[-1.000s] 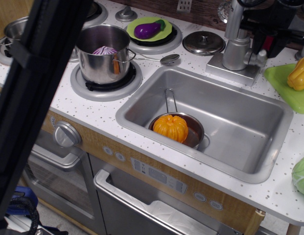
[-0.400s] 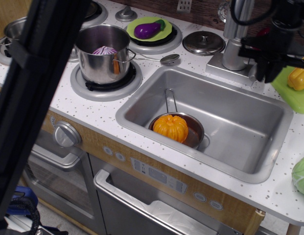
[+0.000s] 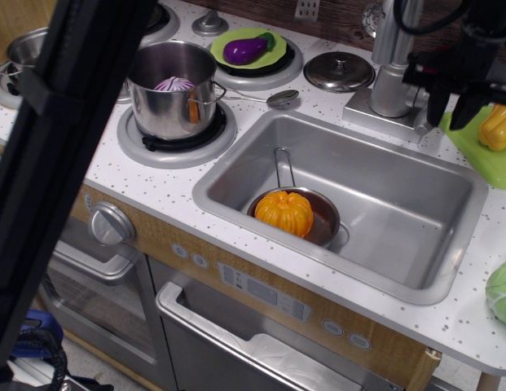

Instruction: Turn lever vertical to front

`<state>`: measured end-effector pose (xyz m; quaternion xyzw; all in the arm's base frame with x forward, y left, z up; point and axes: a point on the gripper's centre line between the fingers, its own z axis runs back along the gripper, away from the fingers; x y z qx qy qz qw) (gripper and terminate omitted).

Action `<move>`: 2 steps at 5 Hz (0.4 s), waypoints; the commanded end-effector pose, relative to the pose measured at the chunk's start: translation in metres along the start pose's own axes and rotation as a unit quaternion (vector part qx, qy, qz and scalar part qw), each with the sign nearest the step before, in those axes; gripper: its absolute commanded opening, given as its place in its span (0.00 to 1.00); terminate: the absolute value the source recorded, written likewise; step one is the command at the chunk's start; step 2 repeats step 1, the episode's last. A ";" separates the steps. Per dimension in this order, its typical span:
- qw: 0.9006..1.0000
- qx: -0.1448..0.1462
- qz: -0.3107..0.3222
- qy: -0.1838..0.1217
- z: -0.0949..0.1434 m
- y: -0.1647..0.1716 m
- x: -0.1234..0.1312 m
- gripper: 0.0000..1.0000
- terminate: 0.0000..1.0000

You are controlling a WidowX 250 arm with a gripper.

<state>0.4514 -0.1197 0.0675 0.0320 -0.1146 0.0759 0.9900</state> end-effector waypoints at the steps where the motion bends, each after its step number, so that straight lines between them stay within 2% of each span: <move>1: 1.000 0.003 -0.006 -0.024 0.036 0.007 0.018 1.00 1.00; 2: 1.000 0.003 -0.006 -0.024 0.036 0.007 0.018 1.00 1.00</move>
